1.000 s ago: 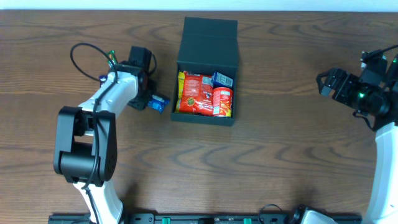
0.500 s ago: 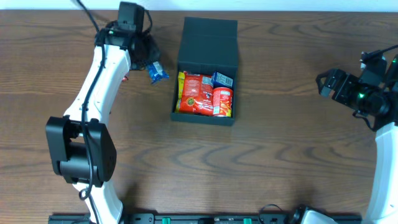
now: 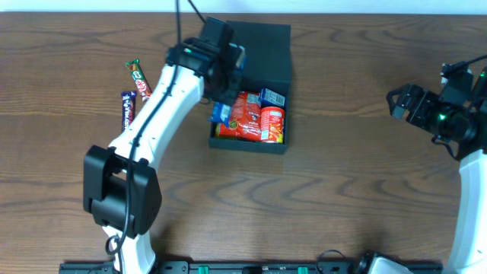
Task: Pack container
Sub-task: 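Lift the blue biscuit pack and lower it into the box, then release the biscuit pack and raise the left gripper out of the box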
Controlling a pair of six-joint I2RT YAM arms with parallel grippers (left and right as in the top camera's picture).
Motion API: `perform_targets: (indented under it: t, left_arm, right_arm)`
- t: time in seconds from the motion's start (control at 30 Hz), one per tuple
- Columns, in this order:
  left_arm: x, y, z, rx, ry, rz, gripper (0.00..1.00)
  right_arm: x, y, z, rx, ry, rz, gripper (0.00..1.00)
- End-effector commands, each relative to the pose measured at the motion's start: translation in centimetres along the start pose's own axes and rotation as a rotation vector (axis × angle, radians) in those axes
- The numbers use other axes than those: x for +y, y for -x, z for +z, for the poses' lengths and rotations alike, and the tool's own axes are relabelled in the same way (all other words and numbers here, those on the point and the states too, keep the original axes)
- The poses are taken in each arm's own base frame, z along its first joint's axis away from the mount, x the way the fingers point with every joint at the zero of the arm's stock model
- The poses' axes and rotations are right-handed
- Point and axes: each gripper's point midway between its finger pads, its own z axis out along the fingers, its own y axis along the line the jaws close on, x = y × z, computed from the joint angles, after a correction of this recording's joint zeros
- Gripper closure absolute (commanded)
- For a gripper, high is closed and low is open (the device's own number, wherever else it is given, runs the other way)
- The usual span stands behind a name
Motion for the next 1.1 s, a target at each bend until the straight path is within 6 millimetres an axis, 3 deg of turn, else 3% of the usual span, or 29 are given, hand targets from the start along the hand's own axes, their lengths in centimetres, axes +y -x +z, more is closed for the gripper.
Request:
perform_targets:
  t: [0.0, 0.3, 0.63, 0.83, 1.0, 1.07]
  left_arm:
    - [-0.3, -0.3, 0.3, 0.020, 0.032, -0.058, 0.89]
    - [0.2, -2.2, 2.8, 0.118, 0.076, -0.171, 0.84]
    - [1.2, -3.8, 6.2, 0.207, 0.097, -0.186, 0.89]
    - [2.8, -4.0, 6.4, 0.208, 0.180, -0.211, 0.93]
    - [2.9, -4.1, 6.4, 0.213, 0.181, -0.213, 0.88]
    - [2.9, -4.1, 6.4, 0.213, 0.180, -0.213, 0.81]
  right_arm:
    - [-0.2, -0.3, 0.1, 0.013, 0.005, -0.001, 0.01]
    - [-0.2, -0.6, 0.1, 0.025, 0.003, 0.003, 0.01]
    - [-0.3, -1.0, 0.1, 0.042, 0.001, 0.011, 0.01]
    - [-0.3, -1.1, 0.1, 0.046, 0.001, 0.012, 0.01]
    - [-0.3, -1.1, 0.1, 0.046, 0.001, 0.012, 0.01]
    - [-0.3, -1.1, 0.1, 0.046, 0.001, 0.012, 0.01]
